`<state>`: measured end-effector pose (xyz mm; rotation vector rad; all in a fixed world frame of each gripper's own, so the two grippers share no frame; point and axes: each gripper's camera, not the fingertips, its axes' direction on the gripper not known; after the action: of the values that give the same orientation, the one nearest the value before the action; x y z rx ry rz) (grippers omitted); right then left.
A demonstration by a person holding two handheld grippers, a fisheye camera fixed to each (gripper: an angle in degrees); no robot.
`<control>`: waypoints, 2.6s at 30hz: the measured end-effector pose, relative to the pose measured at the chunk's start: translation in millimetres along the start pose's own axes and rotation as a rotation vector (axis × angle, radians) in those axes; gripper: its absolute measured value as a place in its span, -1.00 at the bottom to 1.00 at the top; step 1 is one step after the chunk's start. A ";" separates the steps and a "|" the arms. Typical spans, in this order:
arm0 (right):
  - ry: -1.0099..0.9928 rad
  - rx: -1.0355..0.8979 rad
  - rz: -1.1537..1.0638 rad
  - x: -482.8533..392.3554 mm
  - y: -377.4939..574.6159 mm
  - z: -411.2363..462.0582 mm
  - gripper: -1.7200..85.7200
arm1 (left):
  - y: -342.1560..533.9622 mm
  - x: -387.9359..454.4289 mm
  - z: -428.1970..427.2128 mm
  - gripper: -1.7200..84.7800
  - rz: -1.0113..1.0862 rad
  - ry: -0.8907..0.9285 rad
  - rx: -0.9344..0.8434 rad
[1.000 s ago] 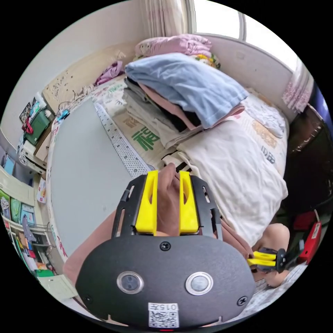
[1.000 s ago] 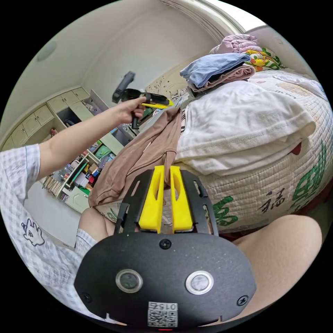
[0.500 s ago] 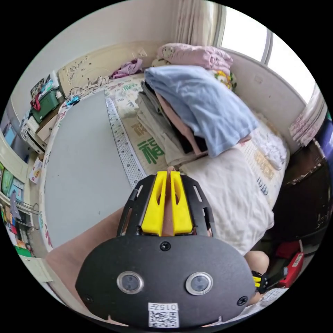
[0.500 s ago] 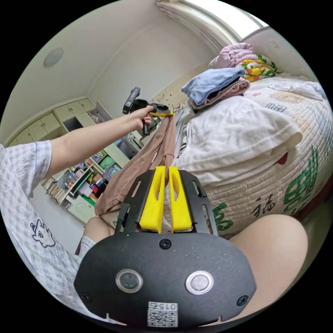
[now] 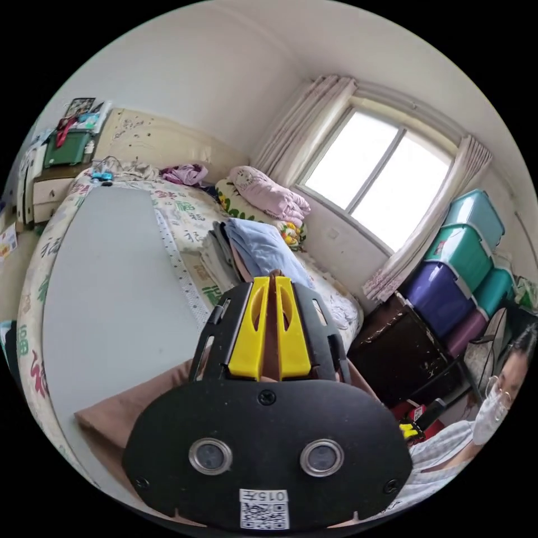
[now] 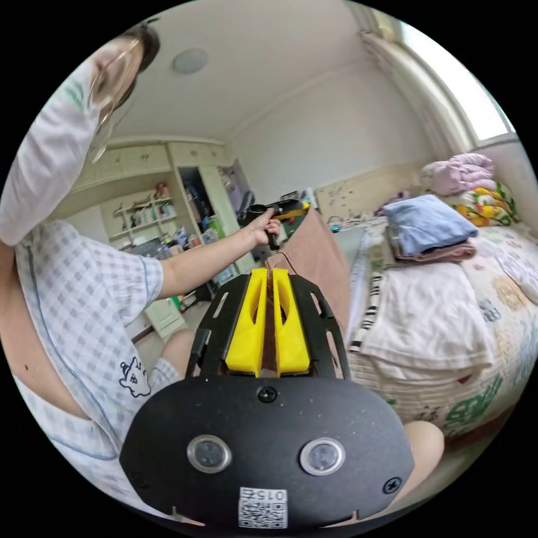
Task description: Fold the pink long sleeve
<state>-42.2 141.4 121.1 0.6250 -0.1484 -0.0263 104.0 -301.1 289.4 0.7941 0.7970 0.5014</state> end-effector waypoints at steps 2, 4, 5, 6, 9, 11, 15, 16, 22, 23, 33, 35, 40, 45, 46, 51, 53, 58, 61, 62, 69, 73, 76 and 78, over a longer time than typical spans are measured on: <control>-0.106 -0.098 -0.029 -31.7 14.0 59.9 -0.95 | 29.8 -50.7 -55.7 -0.94 -0.062 -0.040 0.042; -0.155 -0.179 -0.065 -55.3 29.3 107.7 -0.95 | 56.9 -87.5 -91.1 -0.93 -0.101 -0.089 0.071; -0.167 -0.236 -0.098 -71.7 42.9 139.9 -0.95 | 77.1 -110.7 -111.8 -0.93 -0.116 -0.141 0.089; -0.172 -0.264 -0.111 -79.4 50.5 155.9 -0.95 | 87.6 -122.1 -120.8 -0.93 -0.124 -0.169 0.098; -0.207 -0.417 -0.139 -111.2 92.2 230.4 -0.95 | 139.5 -180.8 -150.1 -0.93 -0.225 -0.269 0.111; -0.199 -0.540 -0.161 -129.4 125.4 279.0 -0.95 | 173.8 -217.3 -156.2 -0.92 -0.316 -0.298 0.096; -0.196 -0.638 -0.158 -141.0 163.6 323.9 -0.95 | 183.4 -243.2 -166.3 -0.85 -0.376 -0.242 0.082; -0.200 -0.650 -0.147 -141.3 172.1 334.2 -0.95 | 177.0 -244.0 -169.2 -0.82 -0.377 -0.216 0.064; -0.217 -0.697 -0.164 -144.4 203.7 377.9 -0.95 | 164.9 -230.5 -157.2 -0.78 -0.320 -0.253 -0.012; -0.220 -0.706 -0.175 -146.7 209.1 386.2 -0.95 | 164.8 -231.2 -151.9 -0.80 -0.326 -0.250 -0.023; -0.197 -0.846 -0.194 -148.4 264.8 460.2 -0.96 | 153.7 -217.1 -125.9 -0.93 -0.232 -0.484 -0.171; -0.177 -0.864 -0.216 -150.4 277.3 478.4 -0.96 | 152.3 -216.7 -116.5 -0.94 -0.226 -0.522 -0.211; -0.052 -0.916 -0.366 -161.0 306.2 517.0 -0.95 | 144.4 -208.3 -94.8 -0.94 -0.209 -0.591 -0.289; 0.063 -0.916 -0.524 -176.5 325.7 545.4 -0.94 | 139.8 -203.1 -82.6 -0.92 -0.190 -0.633 -0.327; 0.099 -0.911 -0.549 -180.3 329.0 550.4 -0.93 | 139.5 -204.1 -83.0 -0.90 -0.197 -0.632 -0.325; 0.156 -0.860 -0.563 -185.1 336.3 549.8 -0.87 | 143.5 -210.1 -93.6 -0.84 -0.279 -0.618 -0.282; 0.122 -0.817 -0.514 -176.9 324.9 538.0 -0.85 | 147.1 -210.8 -104.0 -0.83 -0.323 -0.599 -0.234; -0.117 -0.783 -0.480 -169.8 298.4 497.7 -0.82 | 151.8 -199.1 -132.2 -0.80 -0.304 -0.594 -0.146; -0.144 -0.724 -0.382 -150.6 262.0 477.0 -0.82 | 159.1 -191.8 -158.9 -0.80 -0.298 -0.622 -0.068; -0.150 -0.686 -0.334 -138.2 240.9 470.1 -0.82 | 163.6 -191.3 -172.2 -0.80 -0.310 -0.630 -0.027; 0.032 -0.326 -0.149 -27.2 75.1 434.9 -0.81 | 185.3 -228.6 -195.7 -0.72 -0.415 -0.369 0.002; 0.134 -0.276 0.068 71.8 -9.9 451.1 -0.67 | 185.2 -255.9 -177.1 -0.63 -0.466 -0.232 -0.061; 0.151 -0.346 0.192 131.8 -44.0 482.4 -0.59 | 181.9 -272.3 -164.3 -0.60 -0.492 -0.201 -0.111; 0.174 -0.391 0.225 156.4 -58.8 503.4 -0.58 | 177.9 -278.0 -162.1 -0.60 -0.485 -0.207 -0.113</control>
<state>40.0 -209.5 510.1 0.2156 -0.0420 0.2115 -211.6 -306.3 478.0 0.5125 0.7302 0.0291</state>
